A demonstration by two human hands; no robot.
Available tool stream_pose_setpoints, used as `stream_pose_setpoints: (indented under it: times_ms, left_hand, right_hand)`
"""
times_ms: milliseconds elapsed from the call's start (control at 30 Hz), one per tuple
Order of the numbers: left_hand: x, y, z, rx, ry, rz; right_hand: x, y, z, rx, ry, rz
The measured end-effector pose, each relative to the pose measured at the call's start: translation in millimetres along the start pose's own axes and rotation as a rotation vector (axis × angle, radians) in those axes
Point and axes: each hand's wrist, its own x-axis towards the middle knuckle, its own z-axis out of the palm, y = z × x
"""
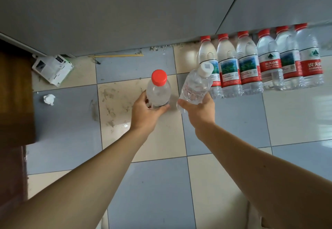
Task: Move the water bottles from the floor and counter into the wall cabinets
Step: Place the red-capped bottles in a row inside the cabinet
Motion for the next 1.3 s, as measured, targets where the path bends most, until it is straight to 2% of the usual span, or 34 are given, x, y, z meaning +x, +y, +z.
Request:
stream_pose_setpoints:
  times_ms: [267, 467, 733, 900, 1033, 1300]
  left_hand:
    - [-71, 79, -54, -0.044, -0.051, -0.06]
    - [-129, 185, -103, -0.099, -0.007, 0.008]
    - [-228, 353, -173, -0.134, 0.007, 0.161]
    - [-288, 440, -222, -0.103, 0.033, 0.295]
    - [-327, 508, -264, -0.148, 0.065, 0.392]
    - [-359, 663, -373, -0.23, 0.187, 0.703]
  right_hand:
    - [-75, -78, -32, -0.041, -0.077, 0.059]
    - [-143, -182, -63, -0.1, -0.162, -0.055]
    - [-257, -355, -130, -0.207, -0.235, -0.259]
    - [-327, -446, -164, -0.19, -0.268, -0.382]
    - [-380, -521, -165, -0.176, -0.32, -0.507]
    - [-473, -689, -136, -0.039, -0.36, -0.754]
